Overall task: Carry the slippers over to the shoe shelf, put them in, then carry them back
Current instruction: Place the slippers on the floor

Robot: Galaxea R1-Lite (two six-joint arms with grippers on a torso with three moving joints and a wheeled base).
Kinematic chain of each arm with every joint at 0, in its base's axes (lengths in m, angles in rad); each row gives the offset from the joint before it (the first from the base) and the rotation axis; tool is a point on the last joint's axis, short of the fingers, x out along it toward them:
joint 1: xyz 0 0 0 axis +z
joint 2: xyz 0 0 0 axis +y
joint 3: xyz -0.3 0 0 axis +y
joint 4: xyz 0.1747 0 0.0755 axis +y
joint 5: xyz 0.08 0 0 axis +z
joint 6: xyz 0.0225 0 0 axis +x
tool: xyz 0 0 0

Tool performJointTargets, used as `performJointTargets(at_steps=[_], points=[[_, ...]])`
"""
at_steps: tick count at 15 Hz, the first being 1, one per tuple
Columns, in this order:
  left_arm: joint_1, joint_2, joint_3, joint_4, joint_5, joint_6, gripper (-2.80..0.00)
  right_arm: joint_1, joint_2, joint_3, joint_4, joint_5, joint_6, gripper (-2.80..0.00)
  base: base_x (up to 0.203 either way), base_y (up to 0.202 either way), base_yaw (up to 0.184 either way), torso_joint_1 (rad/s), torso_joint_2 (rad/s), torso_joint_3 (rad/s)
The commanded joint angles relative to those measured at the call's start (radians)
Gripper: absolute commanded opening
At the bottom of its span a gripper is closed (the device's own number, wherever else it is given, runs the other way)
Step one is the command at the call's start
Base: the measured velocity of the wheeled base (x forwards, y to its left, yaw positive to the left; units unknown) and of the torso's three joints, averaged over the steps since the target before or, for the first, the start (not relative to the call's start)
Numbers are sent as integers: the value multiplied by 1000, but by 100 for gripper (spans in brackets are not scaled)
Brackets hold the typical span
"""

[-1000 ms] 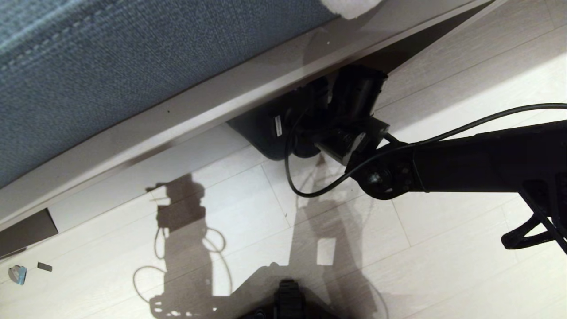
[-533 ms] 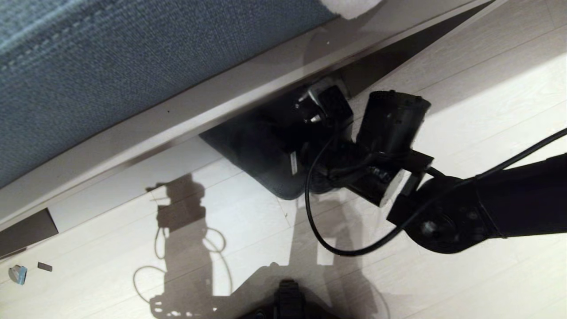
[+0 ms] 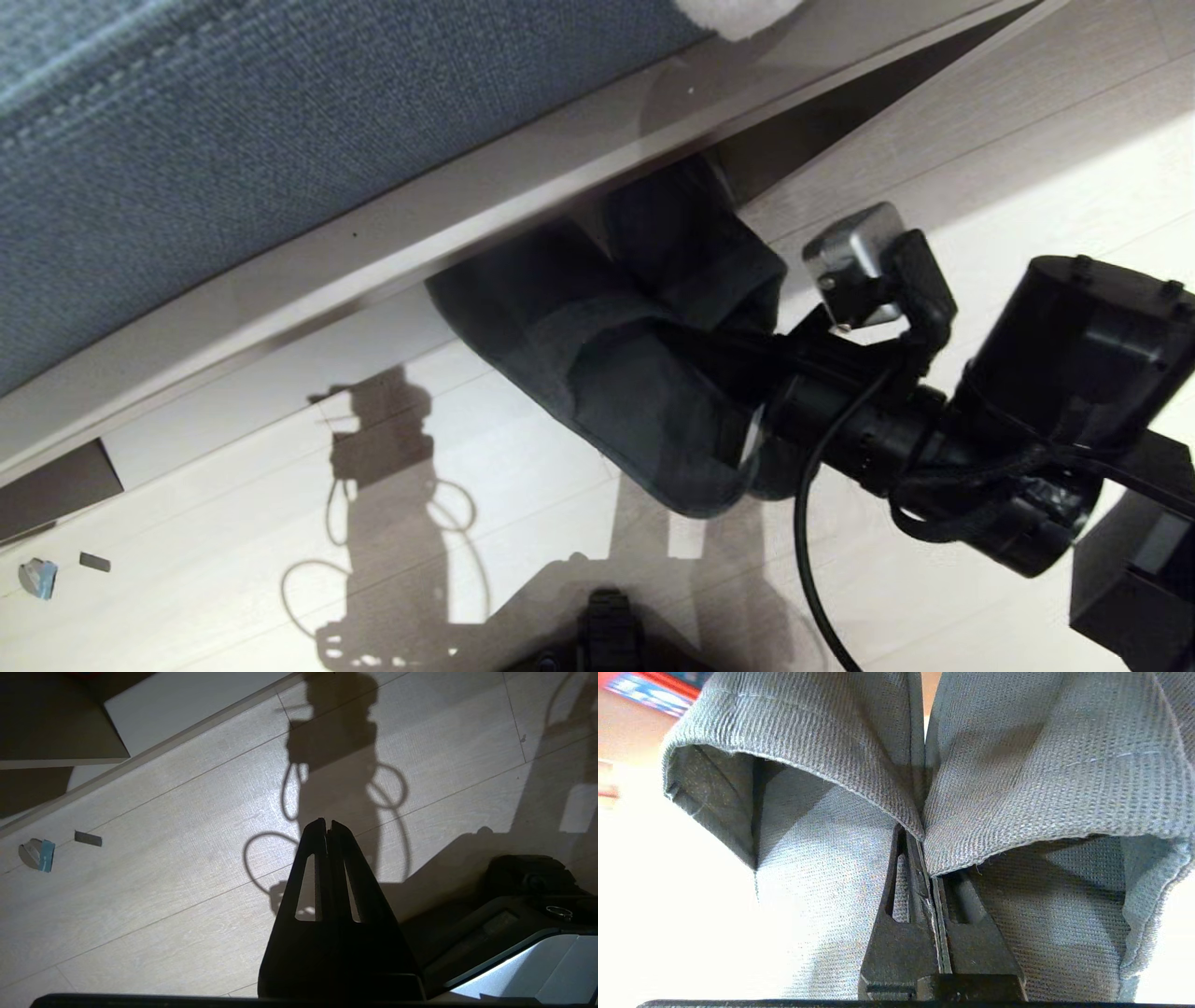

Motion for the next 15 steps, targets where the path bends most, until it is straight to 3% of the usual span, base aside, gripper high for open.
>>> performJointTargets(at_steps=[1, 7, 10, 15], points=[[0, 1, 0, 0, 0, 0, -280, 2, -83, 69, -6, 4, 27, -280, 0, 0, 0, 0, 0, 0], [0, 1, 0, 0, 0, -2, -280, 29, -335, 278, 8, 12, 85, -280, 0, 0, 0, 0, 0, 0], [0, 1, 0, 0, 1, -1, -280, 26, -490, 362, 77, 6, 92, -280, 0, 0, 0, 0, 0, 0], [0, 1, 0, 0, 1, 0, -280, -81, -778, 407, 258, -7, 121, -280, 0, 0, 0, 0, 0, 0]])
